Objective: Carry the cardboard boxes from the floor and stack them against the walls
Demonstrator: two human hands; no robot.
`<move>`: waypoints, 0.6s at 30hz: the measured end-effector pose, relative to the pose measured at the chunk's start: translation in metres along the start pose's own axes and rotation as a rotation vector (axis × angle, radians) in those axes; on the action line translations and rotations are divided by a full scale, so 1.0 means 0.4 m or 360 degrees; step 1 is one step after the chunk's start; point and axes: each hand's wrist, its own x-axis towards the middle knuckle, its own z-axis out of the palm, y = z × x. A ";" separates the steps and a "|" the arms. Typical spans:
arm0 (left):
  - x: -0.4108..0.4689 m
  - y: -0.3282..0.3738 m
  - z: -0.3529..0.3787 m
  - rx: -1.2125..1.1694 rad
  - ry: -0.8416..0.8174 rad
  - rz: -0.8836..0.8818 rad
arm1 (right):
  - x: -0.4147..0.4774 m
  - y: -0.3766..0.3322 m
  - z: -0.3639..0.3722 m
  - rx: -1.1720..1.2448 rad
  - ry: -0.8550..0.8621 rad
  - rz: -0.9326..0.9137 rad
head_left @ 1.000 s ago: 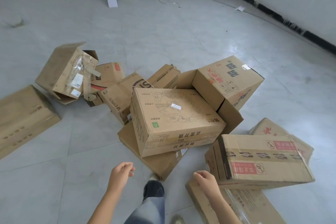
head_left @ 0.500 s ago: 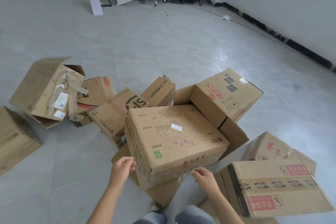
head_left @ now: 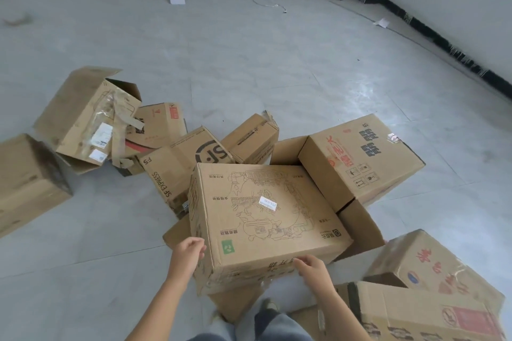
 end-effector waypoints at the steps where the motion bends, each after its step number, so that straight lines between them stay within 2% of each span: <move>1: -0.001 -0.006 0.016 0.0012 0.0027 -0.0018 | 0.017 -0.003 -0.010 -0.0031 -0.0034 0.0002; 8: 0.000 -0.067 0.110 0.0183 0.0160 -0.0137 | 0.129 0.015 -0.015 -0.0405 -0.0310 0.0062; 18: 0.106 -0.204 0.109 0.0505 0.0191 -0.0414 | 0.285 -0.015 0.143 -0.1021 -0.0655 -0.0120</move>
